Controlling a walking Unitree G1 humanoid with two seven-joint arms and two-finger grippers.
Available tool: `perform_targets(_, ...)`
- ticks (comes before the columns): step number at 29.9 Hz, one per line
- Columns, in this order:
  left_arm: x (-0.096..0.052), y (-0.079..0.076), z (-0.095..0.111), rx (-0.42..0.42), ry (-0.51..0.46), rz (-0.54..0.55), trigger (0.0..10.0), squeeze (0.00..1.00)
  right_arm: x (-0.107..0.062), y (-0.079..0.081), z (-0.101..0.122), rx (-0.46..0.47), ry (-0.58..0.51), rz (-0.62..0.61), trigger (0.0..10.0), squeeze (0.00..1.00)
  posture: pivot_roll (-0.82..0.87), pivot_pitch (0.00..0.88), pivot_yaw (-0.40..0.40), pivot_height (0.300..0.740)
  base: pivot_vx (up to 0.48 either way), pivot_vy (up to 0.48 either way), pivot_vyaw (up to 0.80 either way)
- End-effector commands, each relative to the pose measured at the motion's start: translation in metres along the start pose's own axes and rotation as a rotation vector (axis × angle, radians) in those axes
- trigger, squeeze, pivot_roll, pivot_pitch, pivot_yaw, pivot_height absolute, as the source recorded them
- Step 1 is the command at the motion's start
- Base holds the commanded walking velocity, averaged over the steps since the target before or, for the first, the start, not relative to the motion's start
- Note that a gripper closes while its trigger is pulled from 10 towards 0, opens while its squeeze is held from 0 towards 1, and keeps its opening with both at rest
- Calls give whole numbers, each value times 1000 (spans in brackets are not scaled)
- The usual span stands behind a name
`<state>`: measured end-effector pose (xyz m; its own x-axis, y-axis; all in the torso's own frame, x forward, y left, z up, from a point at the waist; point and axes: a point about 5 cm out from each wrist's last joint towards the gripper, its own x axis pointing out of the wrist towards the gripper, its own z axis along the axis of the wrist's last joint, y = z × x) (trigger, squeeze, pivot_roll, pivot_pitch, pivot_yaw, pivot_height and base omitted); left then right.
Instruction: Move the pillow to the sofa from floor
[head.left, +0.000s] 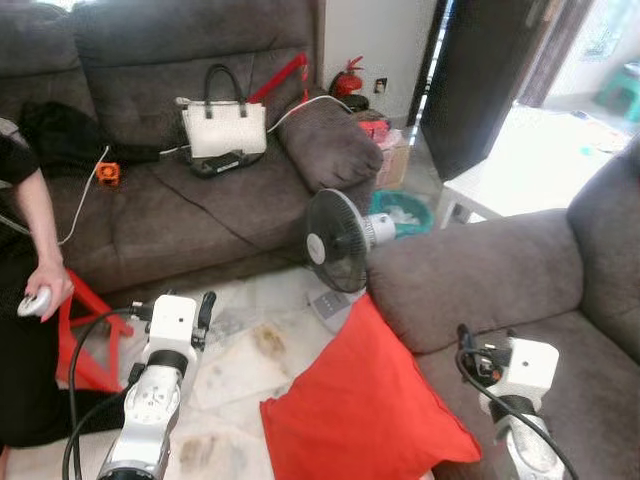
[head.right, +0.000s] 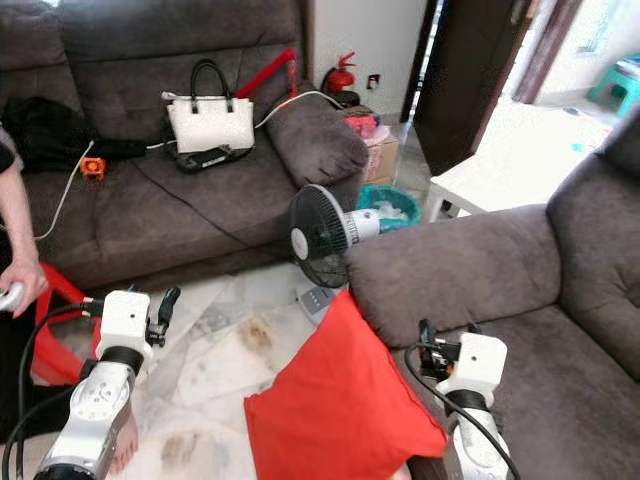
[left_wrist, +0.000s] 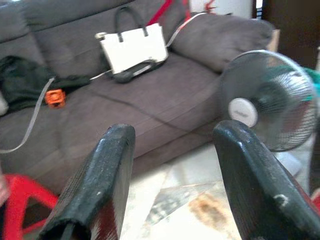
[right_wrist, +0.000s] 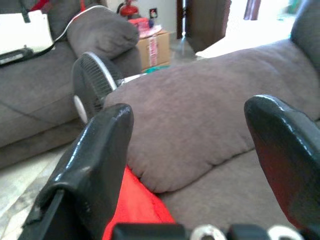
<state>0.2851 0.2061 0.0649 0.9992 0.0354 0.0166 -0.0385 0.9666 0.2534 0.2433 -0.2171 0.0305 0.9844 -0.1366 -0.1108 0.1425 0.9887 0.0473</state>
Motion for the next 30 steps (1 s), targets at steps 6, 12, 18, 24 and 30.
perform_targets(6,1,-4,5,9,-22,-29,10000,0,0,-3,0,-19,10,0,10000,0,104,0,-39,740,0,0,-756)
perform_targets(12,0,-8,6,-20,-31,-30,10000,0,0,-3,0,-15,10,1,10000,0,104,0,-42,740,0,0,-503)
perform_targets(18,1,-8,6,-31,-33,-31,10000,0,1,-1,0,-21,8,11,10000,0,109,0,-45,740,0,0,0)
perform_targets(24,1,-7,7,-22,-32,-35,10000,0,3,-1,1,-23,5,13,10000,0,113,0,-46,740,0,0,0)
perform_targets(30,0,-7,5,-20,-21,-38,10000,0,3,1,0,-10,16,19,10000,0,113,0,-44,740,0,0,-436)
